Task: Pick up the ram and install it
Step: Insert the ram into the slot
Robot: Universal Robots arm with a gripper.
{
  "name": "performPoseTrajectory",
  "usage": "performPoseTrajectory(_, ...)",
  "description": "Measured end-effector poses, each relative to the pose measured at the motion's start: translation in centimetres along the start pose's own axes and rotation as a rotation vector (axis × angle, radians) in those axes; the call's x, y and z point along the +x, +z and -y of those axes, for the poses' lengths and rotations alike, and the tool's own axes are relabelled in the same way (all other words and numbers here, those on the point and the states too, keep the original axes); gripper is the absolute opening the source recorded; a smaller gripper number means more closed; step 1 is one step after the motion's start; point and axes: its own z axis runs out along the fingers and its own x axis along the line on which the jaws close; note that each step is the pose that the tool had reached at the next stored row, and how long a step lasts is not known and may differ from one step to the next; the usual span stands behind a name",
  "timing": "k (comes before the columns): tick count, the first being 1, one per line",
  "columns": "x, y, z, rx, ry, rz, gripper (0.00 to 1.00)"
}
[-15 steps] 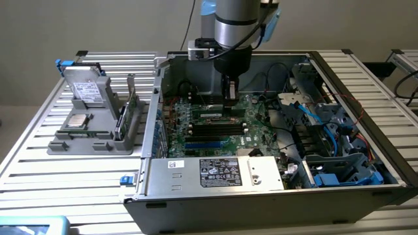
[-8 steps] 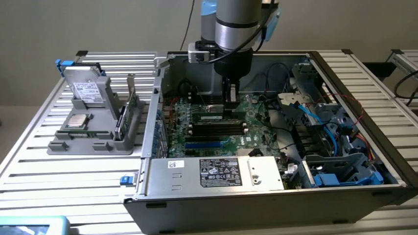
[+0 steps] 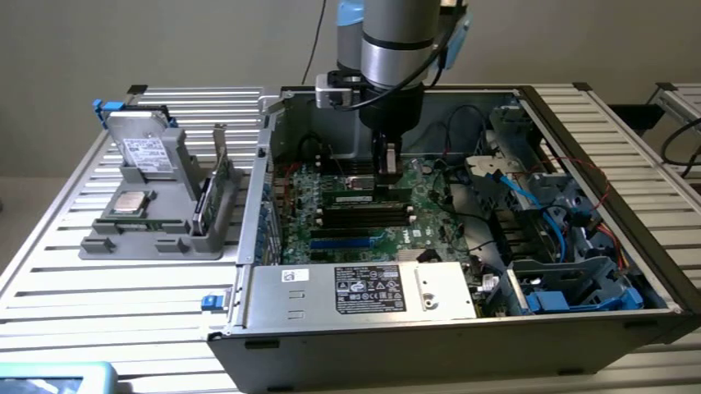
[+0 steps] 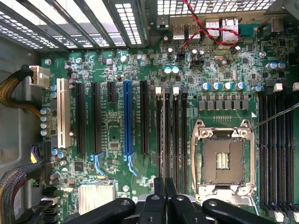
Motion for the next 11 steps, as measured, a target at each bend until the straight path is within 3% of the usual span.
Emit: performPoseTrajectory(11,-0.1,1.07,0.08,-0.0001,-0.002,-0.0001,0.12)
